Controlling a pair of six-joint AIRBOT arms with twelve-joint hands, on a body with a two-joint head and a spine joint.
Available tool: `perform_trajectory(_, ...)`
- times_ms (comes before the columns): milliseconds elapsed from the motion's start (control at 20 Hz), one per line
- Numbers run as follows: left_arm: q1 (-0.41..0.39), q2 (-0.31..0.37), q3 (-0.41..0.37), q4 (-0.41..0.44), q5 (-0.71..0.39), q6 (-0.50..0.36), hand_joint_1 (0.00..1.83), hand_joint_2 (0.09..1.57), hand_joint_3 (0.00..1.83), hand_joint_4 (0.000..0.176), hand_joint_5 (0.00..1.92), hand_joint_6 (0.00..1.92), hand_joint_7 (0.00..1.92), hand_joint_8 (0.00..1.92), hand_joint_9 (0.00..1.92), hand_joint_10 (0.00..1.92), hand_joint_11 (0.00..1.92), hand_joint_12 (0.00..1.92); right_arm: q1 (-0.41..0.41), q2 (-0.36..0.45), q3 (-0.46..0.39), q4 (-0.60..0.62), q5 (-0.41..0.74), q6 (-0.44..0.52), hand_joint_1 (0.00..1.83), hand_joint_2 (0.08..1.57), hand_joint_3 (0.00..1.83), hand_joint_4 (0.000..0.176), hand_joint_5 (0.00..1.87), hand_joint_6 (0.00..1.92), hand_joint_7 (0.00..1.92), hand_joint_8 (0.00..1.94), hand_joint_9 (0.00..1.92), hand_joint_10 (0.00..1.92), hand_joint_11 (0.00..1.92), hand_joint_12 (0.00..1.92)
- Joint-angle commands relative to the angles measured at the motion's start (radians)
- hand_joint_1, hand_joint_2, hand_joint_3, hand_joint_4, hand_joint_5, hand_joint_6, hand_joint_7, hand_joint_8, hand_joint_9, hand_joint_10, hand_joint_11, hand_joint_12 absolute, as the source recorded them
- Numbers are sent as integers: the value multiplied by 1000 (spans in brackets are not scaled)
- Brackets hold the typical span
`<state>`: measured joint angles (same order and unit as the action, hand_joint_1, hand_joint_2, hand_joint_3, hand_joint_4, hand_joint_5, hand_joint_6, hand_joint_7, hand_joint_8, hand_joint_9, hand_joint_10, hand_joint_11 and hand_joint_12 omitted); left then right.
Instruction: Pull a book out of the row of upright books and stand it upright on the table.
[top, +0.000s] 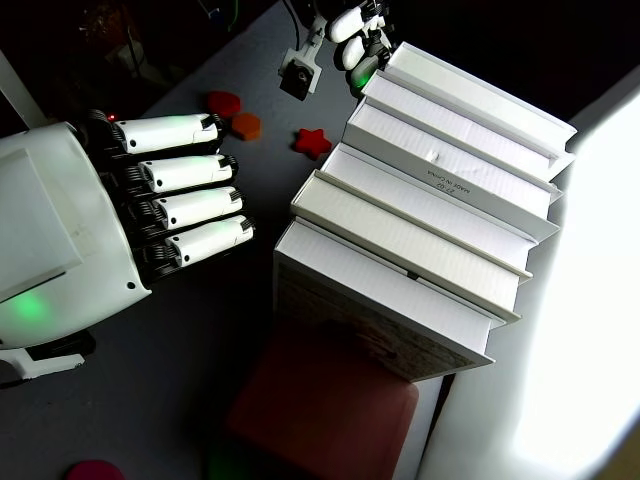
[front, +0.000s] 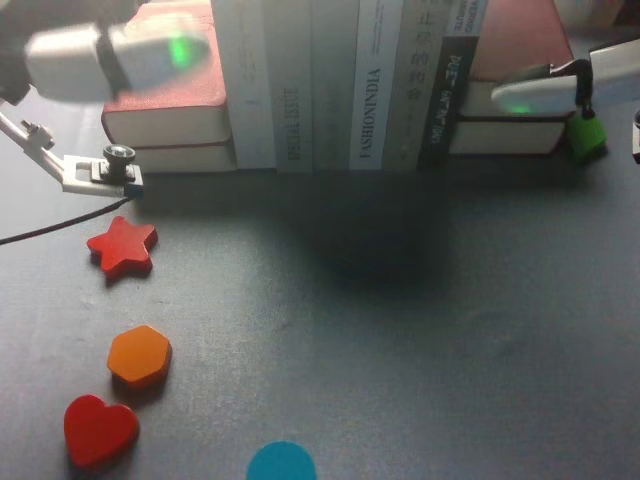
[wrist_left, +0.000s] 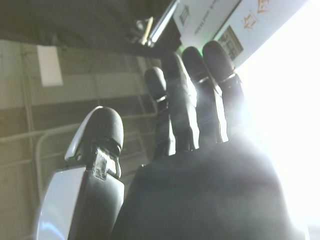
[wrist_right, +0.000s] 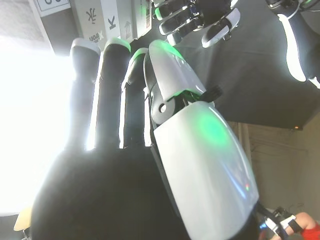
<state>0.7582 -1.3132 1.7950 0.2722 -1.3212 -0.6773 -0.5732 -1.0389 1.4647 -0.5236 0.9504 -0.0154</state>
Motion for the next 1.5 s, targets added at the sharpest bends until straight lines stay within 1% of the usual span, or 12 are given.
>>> perform_trajectory(0,-11,-4,5,-70,-101,-9,969,963,43,0,465,49,515,2,448,330,0,1479,20,-5,6,60,90,12,1033,927,19,33,433,26,357,3,295,445,49,1606)
perform_trajectory(400,2,-1,0,-82,-109,-9,987,972,17,0,459,18,528,5,479,300,0,1513,54,21,22,83,70,13,1188,1035,8,43,388,0,312,0,325,279,0,1496)
perform_trajectory(550,13,3,-6,-89,-111,-9,967,979,11,0,478,15,535,4,488,278,0,1446,120,44,24,60,36,10,988,1034,3,91,417,5,291,2,230,244,0,1453)
perform_trajectory(700,20,7,-13,-93,-115,-9,1092,959,0,0,486,15,529,1,477,273,0,1445,221,43,32,-27,-45,1,1049,992,0,74,442,3,303,0,162,529,0,1540)
perform_trajectory(800,19,8,-16,-92,-116,-9,1147,970,4,0,474,8,510,0,454,266,0,1440,239,28,52,-51,-78,1,1021,989,1,89,462,4,285,0,94,727,0,1645)
perform_trajectory(850,20,8,-17,-92,-117,-9,1138,952,0,4,491,15,515,2,454,267,0,1442,240,19,64,-53,-89,1,989,1006,7,88,496,14,266,0,86,731,0,1632)
perform_trajectory(1000,25,15,-26,-92,-121,-9,1106,943,0,12,480,4,431,0,427,275,0,1458,240,-6,100,-61,-132,0,997,1034,9,27,545,16,278,3,81,635,0,1603)
perform_trajectory(1100,25,20,-32,-91,-125,-9,1059,960,0,9,477,1,429,0,394,357,0,1441,240,-19,124,-65,-175,-6,1019,1027,0,63,561,6,258,0,57,501,0,1463)
perform_trajectory(1200,24,23,-36,-91,-127,-9,1078,947,0,9,494,7,482,11,385,409,0,1334,248,-28,142,-68,-205,-11,999,1057,2,69,542,4,171,0,23,247,0,1147)
perform_trajectory(1250,23,23,-36,-91,-127,-9,1093,953,0,7,487,3,476,5,379,426,0,1285,254,-30,146,-74,-215,-13,915,1064,5,86,535,2,165,5,24,159,0,490)
perform_trajectory(1350,23,23,-38,-91,-129,-9,1124,926,0,7,493,3,450,0,387,439,0,1330,283,-37,148,-114,-244,-13,918,1079,5,93,515,2,107,2,6,16,0,426)
perform_trajectory(1450,23,26,-41,-91,-129,-9,1136,943,1,3,481,1,445,2,382,441,0,1320,318,-54,150,-179,-281,-13,868,1073,1,155,529,1,64,1,0,0,0,197)
